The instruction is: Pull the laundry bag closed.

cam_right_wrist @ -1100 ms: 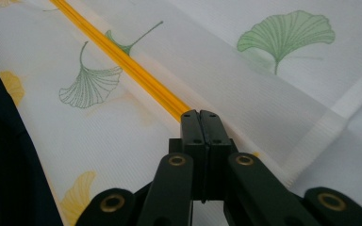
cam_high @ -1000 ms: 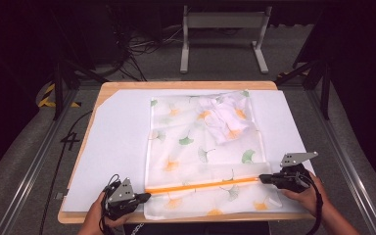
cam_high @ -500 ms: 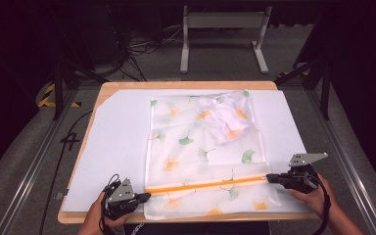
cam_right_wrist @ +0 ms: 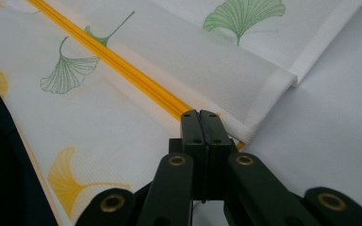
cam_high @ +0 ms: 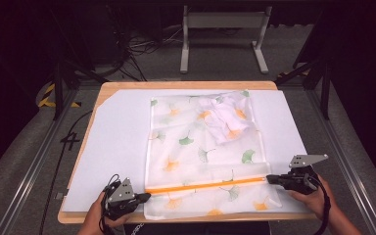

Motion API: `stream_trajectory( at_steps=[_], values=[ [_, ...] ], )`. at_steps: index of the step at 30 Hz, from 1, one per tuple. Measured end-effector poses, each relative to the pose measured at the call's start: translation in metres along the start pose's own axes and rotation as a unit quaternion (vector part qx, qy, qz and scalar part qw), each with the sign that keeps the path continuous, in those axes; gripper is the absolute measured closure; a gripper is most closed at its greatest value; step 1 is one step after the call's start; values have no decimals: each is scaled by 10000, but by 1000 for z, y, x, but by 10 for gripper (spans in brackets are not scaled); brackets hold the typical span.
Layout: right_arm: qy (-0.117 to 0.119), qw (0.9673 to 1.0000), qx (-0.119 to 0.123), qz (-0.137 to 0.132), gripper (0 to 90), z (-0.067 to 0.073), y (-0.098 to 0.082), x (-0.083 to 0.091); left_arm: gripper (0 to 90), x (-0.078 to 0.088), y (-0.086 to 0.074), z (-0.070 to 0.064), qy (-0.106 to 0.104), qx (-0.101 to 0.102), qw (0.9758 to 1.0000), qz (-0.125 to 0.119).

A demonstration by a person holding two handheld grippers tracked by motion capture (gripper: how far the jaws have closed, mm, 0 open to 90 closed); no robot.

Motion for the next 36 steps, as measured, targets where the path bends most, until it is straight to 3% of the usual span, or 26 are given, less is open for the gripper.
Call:
stream_trajectory(
  at_steps=[11,23,31,36],
  values=[
    [-55,10000,21,-47,900,2,-3,1,900,0,1,0,-14,23,10000,12],
    [-323,9986,356,-239,899,9,-2,4,900,2,2,2,-53,7,10000,71],
    [-412,9964,569,-478,883,13,1,13,900,8,2,5,47,31,10000,-17],
    [-487,9952,559,-638,870,12,4,18,900,13,2,9,191,63,9998,-79]
  ],
)
Point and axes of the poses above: each handheld gripper's, and its own axes: x roughly backward along the jaws, y roughly out of its top, z roughly to its left, the point moved 6 cm from there along -x, roughly forward along the jaws, and after that the axes turned 1 degree about x, right-handed, at the moved point
